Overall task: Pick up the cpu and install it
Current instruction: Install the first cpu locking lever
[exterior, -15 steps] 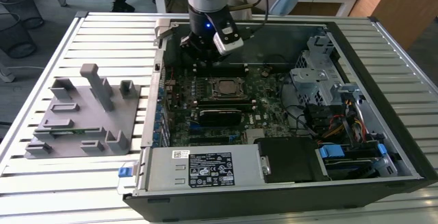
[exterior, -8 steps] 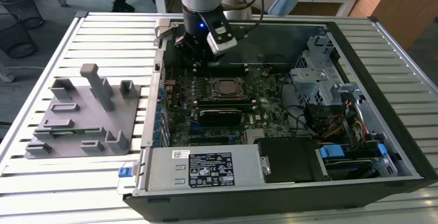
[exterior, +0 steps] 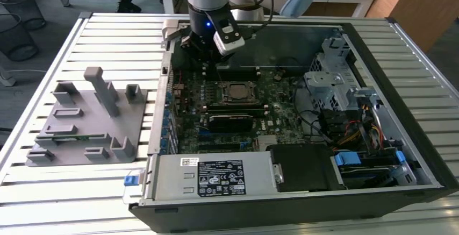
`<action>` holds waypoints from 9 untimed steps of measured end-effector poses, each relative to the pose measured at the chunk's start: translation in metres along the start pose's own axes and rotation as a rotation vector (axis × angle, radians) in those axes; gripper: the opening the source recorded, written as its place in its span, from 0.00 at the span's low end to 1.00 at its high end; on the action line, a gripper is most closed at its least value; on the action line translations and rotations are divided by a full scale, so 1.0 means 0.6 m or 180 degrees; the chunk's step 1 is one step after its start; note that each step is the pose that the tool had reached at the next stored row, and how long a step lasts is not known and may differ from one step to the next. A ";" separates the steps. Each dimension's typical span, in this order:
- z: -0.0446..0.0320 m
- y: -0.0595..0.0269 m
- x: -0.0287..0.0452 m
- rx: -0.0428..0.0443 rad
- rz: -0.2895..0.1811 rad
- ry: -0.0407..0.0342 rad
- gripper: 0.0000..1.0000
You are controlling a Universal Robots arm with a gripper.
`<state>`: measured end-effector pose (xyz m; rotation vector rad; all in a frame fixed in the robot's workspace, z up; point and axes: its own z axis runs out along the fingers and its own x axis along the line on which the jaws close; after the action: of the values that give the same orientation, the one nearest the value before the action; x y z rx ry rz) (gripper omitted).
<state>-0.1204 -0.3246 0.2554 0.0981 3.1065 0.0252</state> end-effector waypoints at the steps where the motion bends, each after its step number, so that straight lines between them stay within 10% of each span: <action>1: 0.000 0.002 0.001 0.0000 0.0000 0.0000 0.11; 9: 0.001 0.015 0.008 0.0000 0.0000 0.0000 0.11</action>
<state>-0.1247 -0.3155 0.2546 0.0981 3.1065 0.0252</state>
